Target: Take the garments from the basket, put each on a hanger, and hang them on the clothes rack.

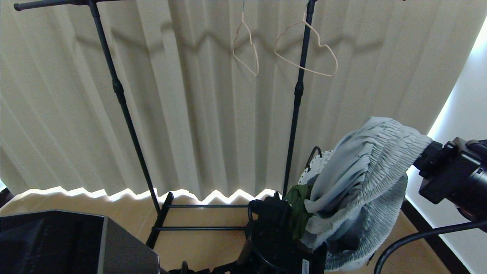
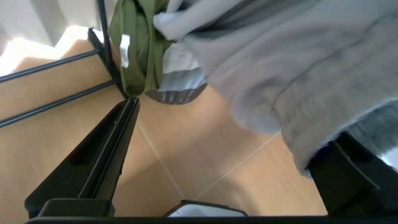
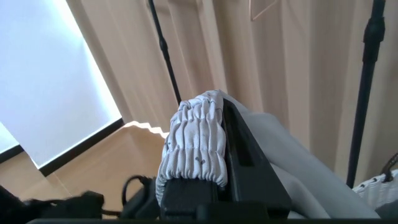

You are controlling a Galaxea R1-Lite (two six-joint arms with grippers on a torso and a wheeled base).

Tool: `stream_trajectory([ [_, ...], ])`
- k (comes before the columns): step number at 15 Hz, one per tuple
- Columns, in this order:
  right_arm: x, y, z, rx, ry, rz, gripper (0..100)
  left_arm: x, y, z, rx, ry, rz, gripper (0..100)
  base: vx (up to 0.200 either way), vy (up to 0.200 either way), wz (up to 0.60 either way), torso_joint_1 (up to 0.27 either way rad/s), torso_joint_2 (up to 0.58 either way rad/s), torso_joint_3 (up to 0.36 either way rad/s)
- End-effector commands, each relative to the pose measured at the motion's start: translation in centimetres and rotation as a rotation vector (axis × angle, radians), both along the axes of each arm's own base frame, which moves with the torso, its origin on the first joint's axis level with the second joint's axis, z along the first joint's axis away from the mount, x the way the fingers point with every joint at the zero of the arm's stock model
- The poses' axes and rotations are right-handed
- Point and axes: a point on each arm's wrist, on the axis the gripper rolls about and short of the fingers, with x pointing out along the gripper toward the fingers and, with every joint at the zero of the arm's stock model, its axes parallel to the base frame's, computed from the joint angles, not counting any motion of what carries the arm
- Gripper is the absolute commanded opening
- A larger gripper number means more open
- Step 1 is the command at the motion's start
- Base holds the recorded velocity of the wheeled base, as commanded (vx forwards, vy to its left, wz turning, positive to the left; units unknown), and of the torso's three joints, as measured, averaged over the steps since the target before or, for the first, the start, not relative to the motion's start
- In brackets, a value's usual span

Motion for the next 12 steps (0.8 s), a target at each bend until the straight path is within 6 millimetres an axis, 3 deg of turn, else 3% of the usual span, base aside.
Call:
stream_trajectory([
  [1,-0.2,-0.2,0.1,0.007,-0.006,0.001,0,-0.1,0.1,-0.5,0.017,0.007,0.000,100,0.000,0.000,0.00,0.000,0.00,0.000],
  [7,-0.4,-0.2,0.7,0.041,-0.015,0.042,0,-1.0,1.6,-1.4,0.081,0.018,0.032,100,0.000,0.000,0.00,0.000,0.00,0.000],
  [8,-0.4,-0.2,0.6,0.038,-0.012,0.042,0,-1.2,2.2,-1.0,0.077,0.016,0.032,0,0.000,0.000,0.00,0.000,0.00,0.000],
  [12,-0.2,-0.1,0.3,0.028,0.002,0.039,0,-2.1,2.8,0.0,0.067,-0.001,0.025,0,0.000,0.000,0.00,0.000,0.00,0.000],
])
